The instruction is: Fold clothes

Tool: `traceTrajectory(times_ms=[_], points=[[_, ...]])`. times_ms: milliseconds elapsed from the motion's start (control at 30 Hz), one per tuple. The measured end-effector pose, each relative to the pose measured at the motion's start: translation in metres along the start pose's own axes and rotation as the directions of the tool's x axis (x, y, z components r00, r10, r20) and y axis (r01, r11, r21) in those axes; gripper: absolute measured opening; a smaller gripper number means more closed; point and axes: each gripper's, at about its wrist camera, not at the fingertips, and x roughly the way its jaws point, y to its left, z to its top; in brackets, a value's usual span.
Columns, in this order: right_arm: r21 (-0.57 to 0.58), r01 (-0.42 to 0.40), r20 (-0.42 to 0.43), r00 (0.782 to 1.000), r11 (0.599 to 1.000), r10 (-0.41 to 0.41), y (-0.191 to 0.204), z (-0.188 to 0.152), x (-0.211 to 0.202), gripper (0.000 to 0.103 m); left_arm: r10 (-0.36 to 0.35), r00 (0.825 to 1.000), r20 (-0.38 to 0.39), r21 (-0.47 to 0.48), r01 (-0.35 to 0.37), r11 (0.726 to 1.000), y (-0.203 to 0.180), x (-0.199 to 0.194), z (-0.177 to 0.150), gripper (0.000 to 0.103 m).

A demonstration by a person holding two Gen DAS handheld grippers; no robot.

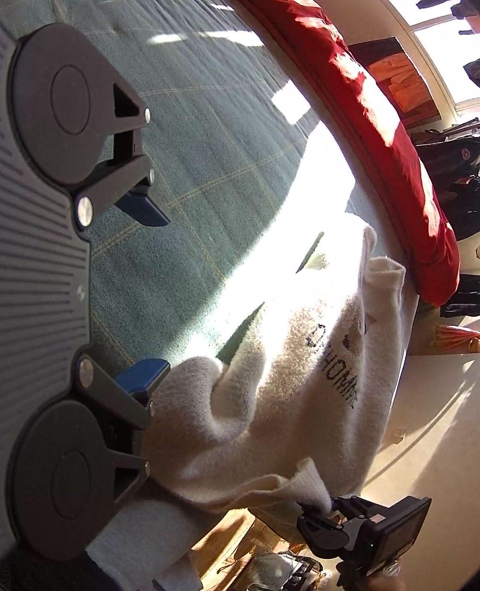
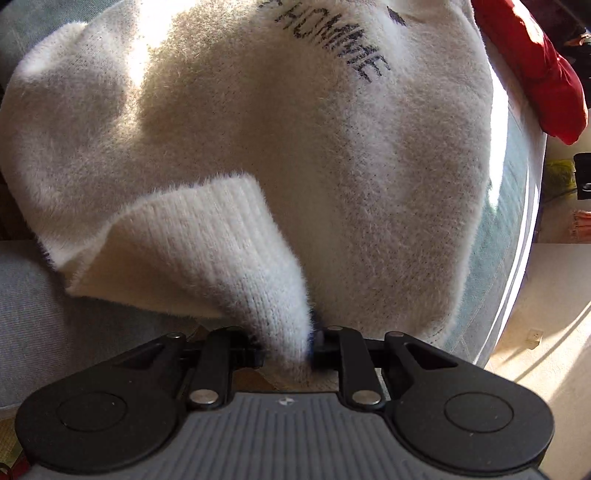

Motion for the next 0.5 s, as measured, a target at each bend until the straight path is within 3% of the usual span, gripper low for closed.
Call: traceTrajectory(times_ms=[333,500], points=[[-0.016,0.023,0.061,0.998,1.0,-0.022,0.006,-0.006,-0.035,0.028,-0.013,1.0,-0.005,-0.001,0.013,1.0,-0.003,0.001,-0.001,0.079],[-0.036,0.049,0.081,0.996,0.998,-0.046,0.013,-0.009,-0.057,0.036,-0.015,1.0,0.011,-0.001,0.015,1.0,-0.002,-0.002,-0.002,0.079]])
